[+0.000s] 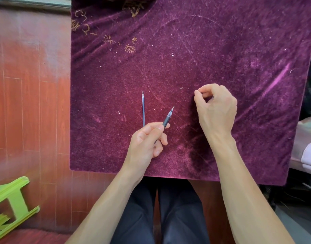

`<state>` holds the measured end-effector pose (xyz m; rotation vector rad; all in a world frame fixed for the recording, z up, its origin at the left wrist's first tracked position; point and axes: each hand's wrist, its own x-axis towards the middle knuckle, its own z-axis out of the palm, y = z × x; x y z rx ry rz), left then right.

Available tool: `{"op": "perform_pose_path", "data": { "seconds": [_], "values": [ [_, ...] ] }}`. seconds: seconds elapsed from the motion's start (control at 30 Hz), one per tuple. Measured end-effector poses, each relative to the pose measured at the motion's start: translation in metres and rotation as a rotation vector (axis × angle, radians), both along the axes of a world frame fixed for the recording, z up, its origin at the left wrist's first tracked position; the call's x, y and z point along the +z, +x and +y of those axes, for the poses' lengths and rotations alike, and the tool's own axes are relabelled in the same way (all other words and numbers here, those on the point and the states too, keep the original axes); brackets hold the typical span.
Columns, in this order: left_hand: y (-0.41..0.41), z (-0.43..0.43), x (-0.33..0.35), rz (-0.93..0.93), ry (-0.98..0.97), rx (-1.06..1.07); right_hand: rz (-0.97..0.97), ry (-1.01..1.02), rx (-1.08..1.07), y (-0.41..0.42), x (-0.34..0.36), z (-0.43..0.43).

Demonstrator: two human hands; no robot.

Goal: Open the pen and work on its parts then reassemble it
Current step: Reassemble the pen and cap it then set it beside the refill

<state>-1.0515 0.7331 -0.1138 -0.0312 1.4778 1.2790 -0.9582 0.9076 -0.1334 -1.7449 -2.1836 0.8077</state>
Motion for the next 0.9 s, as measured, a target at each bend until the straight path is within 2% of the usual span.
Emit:
{"op": "perform_pose_path", "data": {
  "seconds": [0.57,0.67,0.8,0.9],
  "values": [
    [-0.002,-0.001,0.001,-0.001,0.002,0.015,-0.031,-0.037,-0.005,0.004,0.002,0.002],
    [-0.004,-0.002,0.002,0.014,0.016,-0.007,0.097,-0.113,-0.059,0.008,0.013,0.000],
    [-0.010,-0.004,0.005,0.046,0.044,-0.046,0.458,-0.473,-0.144,0.017,0.037,-0.007],
    [-0.013,-0.006,0.008,0.067,0.052,-0.069,0.614,-0.679,-0.171,0.021,0.046,-0.017]
  ]
}}
